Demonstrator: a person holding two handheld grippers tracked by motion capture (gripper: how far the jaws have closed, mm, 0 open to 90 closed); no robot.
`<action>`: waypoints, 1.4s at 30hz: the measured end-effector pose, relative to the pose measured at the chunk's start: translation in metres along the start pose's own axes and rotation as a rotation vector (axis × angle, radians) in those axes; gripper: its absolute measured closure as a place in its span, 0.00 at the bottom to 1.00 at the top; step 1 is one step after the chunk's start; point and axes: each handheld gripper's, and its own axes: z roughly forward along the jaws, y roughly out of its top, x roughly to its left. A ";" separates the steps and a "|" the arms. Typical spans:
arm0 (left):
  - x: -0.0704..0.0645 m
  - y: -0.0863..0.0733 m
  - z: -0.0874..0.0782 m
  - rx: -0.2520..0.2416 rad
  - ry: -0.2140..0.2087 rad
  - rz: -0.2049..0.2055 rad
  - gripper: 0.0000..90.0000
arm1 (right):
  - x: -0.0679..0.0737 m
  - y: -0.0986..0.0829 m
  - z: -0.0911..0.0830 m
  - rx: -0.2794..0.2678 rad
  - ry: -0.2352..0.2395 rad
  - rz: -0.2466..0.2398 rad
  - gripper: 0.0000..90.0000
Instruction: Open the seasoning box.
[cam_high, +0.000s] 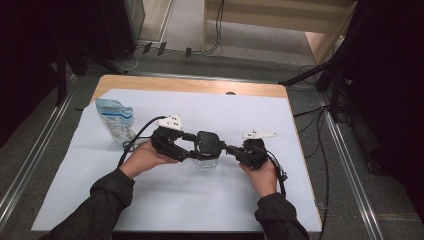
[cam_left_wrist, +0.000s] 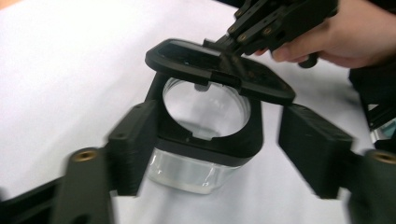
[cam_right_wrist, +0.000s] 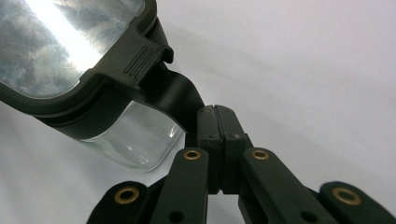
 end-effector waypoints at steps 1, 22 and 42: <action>-0.001 0.000 0.000 0.002 0.001 0.002 0.41 | 0.000 0.000 0.000 -0.001 0.000 -0.001 1.00; -0.001 0.021 0.001 0.031 -0.018 -0.033 0.99 | 0.000 0.002 -0.002 -0.008 0.009 0.004 1.00; -0.006 0.061 0.017 0.096 -0.010 -0.012 0.99 | 0.003 0.001 0.001 -0.016 0.028 0.002 1.00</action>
